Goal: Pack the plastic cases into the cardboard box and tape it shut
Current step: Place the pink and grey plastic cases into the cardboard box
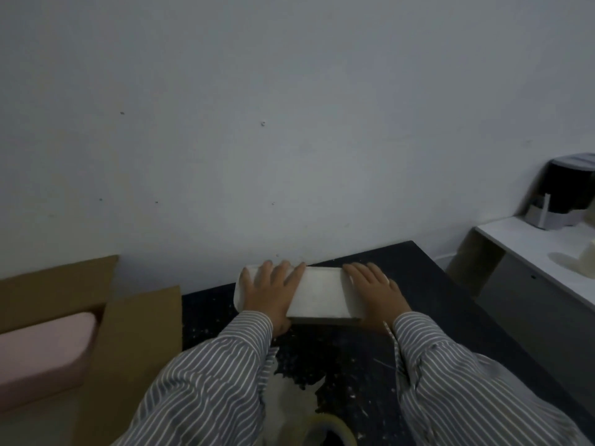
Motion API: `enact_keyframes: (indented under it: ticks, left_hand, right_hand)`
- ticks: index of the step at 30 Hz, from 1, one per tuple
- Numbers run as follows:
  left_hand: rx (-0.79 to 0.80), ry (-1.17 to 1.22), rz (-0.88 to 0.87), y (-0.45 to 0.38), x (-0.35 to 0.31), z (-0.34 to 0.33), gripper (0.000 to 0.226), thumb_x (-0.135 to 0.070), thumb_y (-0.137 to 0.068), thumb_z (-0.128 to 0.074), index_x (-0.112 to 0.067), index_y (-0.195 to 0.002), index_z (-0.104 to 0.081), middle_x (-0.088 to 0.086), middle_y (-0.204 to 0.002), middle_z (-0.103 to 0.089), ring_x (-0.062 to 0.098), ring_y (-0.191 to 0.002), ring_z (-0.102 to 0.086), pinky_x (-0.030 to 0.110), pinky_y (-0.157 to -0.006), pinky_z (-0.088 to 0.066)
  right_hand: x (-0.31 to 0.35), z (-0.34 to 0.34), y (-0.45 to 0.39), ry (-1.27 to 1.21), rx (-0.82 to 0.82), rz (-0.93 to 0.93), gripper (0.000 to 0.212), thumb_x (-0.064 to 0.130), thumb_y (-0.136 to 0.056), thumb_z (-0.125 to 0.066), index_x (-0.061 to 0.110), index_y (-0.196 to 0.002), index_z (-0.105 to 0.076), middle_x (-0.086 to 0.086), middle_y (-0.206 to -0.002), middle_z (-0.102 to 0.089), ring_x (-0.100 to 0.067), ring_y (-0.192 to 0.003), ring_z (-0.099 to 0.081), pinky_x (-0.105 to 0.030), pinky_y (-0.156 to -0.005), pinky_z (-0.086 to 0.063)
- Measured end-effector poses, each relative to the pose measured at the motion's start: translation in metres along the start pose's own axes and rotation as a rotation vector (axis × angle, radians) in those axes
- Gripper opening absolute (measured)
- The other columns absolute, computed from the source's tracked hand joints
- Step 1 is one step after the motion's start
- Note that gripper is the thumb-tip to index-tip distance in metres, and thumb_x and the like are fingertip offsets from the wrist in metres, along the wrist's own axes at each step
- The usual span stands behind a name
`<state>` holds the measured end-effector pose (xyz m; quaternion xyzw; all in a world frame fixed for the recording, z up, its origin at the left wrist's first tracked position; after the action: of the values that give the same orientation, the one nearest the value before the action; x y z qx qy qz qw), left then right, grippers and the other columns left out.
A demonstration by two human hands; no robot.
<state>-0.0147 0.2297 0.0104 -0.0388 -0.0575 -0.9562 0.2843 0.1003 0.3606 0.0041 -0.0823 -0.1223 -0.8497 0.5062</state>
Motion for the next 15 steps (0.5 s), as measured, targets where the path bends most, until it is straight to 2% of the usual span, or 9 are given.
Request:
enact_keyframes:
  ticks: [7, 12, 15]
  left_hand:
    - [-0.162, -0.050, 0.064, 0.053, 0.071, 0.068, 0.105, -0.044, -0.077, -0.064, -0.033, -0.145, 0.015, -0.001, -0.156, 0.003, 0.031, -0.143, 0.000, 0.065, -0.108, -0.002]
    - [-0.229, -0.105, 0.155, 0.115, 0.148, 0.099, 0.104, -0.050, -0.076, -0.063, -0.034, -0.145, 0.014, 0.000, -0.156, 0.000, 0.031, -0.143, -0.003, 0.064, -0.109, -0.006]
    - [-0.212, -0.129, 0.220, 0.158, 0.201, 0.106, 0.108, -0.055, -0.074, -0.064, -0.034, -0.144, 0.015, -0.002, -0.156, -0.001, 0.030, -0.143, -0.005, 0.062, -0.109, -0.008]
  right_hand:
    - [0.089, 0.053, 0.008, 0.029, -0.122, 0.072, 0.102, 0.026, -0.074, -0.072, 0.030, -0.147, -0.001, 0.009, -0.157, 0.000, -0.024, -0.146, 0.004, -0.056, -0.115, -0.015]
    - [0.188, 0.072, 0.016, 0.030, -0.156, 0.187, 0.102, 0.025, -0.072, -0.072, 0.030, -0.147, -0.003, 0.008, -0.157, -0.002, -0.024, -0.146, 0.004, -0.057, -0.115, -0.016]
    - [0.255, 0.072, 0.021, 0.018, -0.160, 0.269, 0.100, 0.024, -0.072, -0.073, 0.030, -0.146, -0.006, 0.006, -0.157, -0.005, -0.025, -0.146, 0.003, -0.057, -0.116, -0.015]
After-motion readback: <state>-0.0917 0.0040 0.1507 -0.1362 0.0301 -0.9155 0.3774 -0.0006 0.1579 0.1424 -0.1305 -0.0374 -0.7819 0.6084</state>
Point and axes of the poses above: each hand's wrist, its own y-axis away from the middle knuckle, its own z-axis out of the back of the hand, x = y × z, the point moved 9 cm from there along -y, towards the middle knuckle
